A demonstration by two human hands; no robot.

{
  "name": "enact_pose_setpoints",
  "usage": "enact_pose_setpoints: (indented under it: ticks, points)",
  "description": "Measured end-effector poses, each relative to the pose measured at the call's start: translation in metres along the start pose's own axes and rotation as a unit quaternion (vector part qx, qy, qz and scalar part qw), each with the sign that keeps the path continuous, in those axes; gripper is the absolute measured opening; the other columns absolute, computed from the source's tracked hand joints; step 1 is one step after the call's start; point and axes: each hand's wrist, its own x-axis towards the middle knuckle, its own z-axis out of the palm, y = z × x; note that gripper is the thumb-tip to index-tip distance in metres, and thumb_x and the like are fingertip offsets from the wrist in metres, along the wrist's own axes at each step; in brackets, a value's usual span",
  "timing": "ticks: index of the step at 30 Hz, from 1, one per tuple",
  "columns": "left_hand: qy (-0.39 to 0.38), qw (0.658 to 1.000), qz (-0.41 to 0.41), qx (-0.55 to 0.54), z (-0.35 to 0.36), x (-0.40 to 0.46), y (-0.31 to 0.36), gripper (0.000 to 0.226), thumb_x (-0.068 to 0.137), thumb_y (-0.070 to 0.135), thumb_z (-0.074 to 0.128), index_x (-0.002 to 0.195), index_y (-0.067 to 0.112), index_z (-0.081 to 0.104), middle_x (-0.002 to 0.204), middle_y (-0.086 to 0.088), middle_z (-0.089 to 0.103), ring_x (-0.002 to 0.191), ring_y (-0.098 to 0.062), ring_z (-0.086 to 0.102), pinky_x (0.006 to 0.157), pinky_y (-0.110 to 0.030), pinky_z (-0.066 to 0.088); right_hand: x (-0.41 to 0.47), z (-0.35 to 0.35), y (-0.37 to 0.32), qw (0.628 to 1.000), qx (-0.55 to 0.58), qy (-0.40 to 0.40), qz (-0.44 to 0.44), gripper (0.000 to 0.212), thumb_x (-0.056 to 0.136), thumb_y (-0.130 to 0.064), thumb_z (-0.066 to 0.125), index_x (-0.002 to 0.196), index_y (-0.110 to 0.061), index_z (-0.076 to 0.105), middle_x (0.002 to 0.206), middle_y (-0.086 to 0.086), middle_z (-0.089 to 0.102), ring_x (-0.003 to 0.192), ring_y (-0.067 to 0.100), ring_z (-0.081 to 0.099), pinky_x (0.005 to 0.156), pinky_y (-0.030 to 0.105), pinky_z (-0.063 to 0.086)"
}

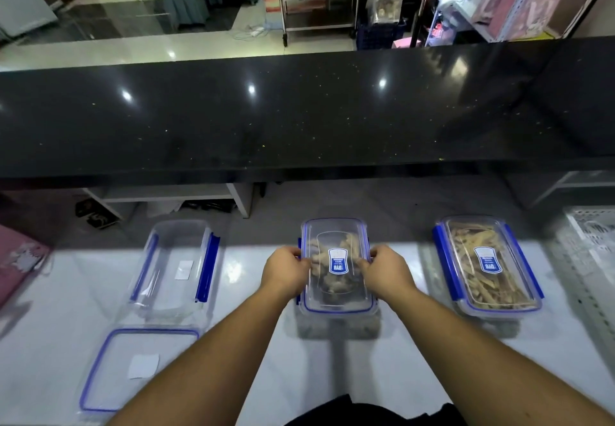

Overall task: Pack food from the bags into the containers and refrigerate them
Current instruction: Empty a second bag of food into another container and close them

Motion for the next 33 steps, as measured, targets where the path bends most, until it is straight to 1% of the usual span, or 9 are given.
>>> enact_pose_setpoints:
  ticks: [5, 9, 11, 13, 16, 20, 22, 27, 33]
  points:
    - [-0.015, 1.000, -0.004, -0.024, 0.009, 0.001, 0.006, 0.020, 0.097, 0.023, 0.061, 0.102, 0.018, 0.079, 0.089, -0.003, 0.079, 0.087, -0.028, 0.073, 0.086, -0.040, 0.061, 0.001, -0.011, 0.007, 1.000, 0.007, 0.011, 0.010, 0.025, 0.098, -0.038, 0.066, 0.106, -0.014, 0.063, 0.096, 0.003, 0.067, 0.088, 0.026, 0.061, 0.075, 0.033, 0.048]
    - [-0.019, 0.999, -0.014, -0.044, 0.013, 0.005, 0.009, 0.018, 0.097, 0.024, 0.063, 0.102, 0.017, 0.079, 0.091, -0.003, 0.079, 0.090, -0.029, 0.074, 0.087, -0.042, 0.062, 0.007, -0.012, 0.012, 1.000, 0.014, 0.013, 0.012, 0.034, 0.097, -0.040, 0.066, 0.119, -0.015, 0.064, 0.115, 0.006, 0.071, 0.099, 0.028, 0.067, 0.084, 0.035, 0.054]
    - [-0.021, 0.997, -0.038, -0.061, 0.012, 0.006, 0.009, 0.022, 0.099, 0.028, 0.065, 0.117, 0.017, 0.071, 0.102, -0.003, 0.074, 0.094, -0.027, 0.072, 0.087, -0.039, 0.060, 0.008, -0.013, 0.014, 0.999, 0.032, 0.002, 0.026, 0.050, 0.097, -0.042, 0.065, 0.137, -0.014, 0.057, 0.132, 0.008, 0.065, 0.112, 0.029, 0.065, 0.087, 0.034, 0.051]
    - [-0.043, 0.990, -0.089, -0.099, 0.013, 0.006, 0.006, 0.043, 0.100, 0.036, 0.065, 0.139, 0.017, 0.058, 0.121, -0.007, 0.069, 0.105, -0.028, 0.069, 0.090, -0.036, 0.058, 0.008, -0.014, 0.015, 0.996, 0.056, -0.025, 0.060, 0.064, 0.098, -0.046, 0.063, 0.147, -0.009, 0.047, 0.140, 0.012, 0.061, 0.120, 0.032, 0.062, 0.094, 0.036, 0.051]
    - [-0.065, 0.976, -0.138, -0.154, 0.017, 0.008, 0.003, 0.070, 0.098, 0.044, 0.065, 0.155, 0.010, 0.043, 0.137, -0.013, 0.063, 0.115, -0.036, 0.067, 0.099, -0.045, 0.058, 0.013, -0.014, 0.022, 0.989, 0.089, -0.049, 0.105, 0.063, 0.096, -0.052, 0.063, 0.131, 0.000, 0.056, 0.125, 0.017, 0.065, 0.103, 0.033, 0.065, 0.090, 0.040, 0.055]
    - [-0.036, 0.984, -0.115, -0.132, 0.013, 0.009, 0.002, 0.036, 0.100, 0.037, 0.067, 0.122, 0.009, 0.062, 0.106, -0.006, 0.069, 0.100, -0.030, 0.069, 0.087, -0.038, 0.059, 0.015, -0.010, 0.027, 0.985, 0.126, -0.040, 0.115, 0.054, 0.089, -0.055, 0.070, 0.100, -0.002, 0.066, 0.096, 0.015, 0.071, 0.077, 0.030, 0.067, 0.067, 0.038, 0.055]
    - [-0.030, 0.988, -0.086, -0.122, 0.013, 0.009, 0.001, 0.027, 0.100, 0.031, 0.067, 0.114, 0.009, 0.072, 0.095, -0.003, 0.074, 0.093, -0.028, 0.072, 0.088, -0.040, 0.061, 0.013, -0.010, 0.025, 0.987, 0.127, -0.017, 0.096, 0.042, 0.089, -0.049, 0.073, 0.095, -0.008, 0.070, 0.088, 0.010, 0.073, 0.076, 0.028, 0.069, 0.064, 0.036, 0.057]
    - [-0.015, 1.000, -0.016, 0.012, 0.014, 0.005, 0.006, 0.023, 0.101, 0.029, 0.060, 0.102, 0.015, 0.079, 0.093, -0.007, 0.079, 0.088, -0.030, 0.074, 0.083, -0.038, 0.061, 0.006, -0.005, 0.019, 0.998, 0.045, 0.016, 0.043, 0.032, 0.096, -0.042, 0.065, 0.089, -0.013, 0.074, 0.081, 0.008, 0.073, 0.077, 0.029, 0.068, 0.070, 0.036, 0.055]
    - [-0.002, 0.997, 0.001, 0.073, 0.015, 0.007, 0.009, 0.028, 0.104, 0.031, 0.057, 0.106, 0.013, 0.078, 0.095, -0.008, 0.077, 0.087, -0.030, 0.072, 0.074, -0.031, 0.055, 0.007, 0.000, 0.019, 0.999, 0.019, 0.029, 0.034, 0.031, 0.100, -0.038, 0.061, 0.093, -0.011, 0.075, 0.085, 0.009, 0.071, 0.071, 0.028, 0.066, 0.059, 0.030, 0.042]
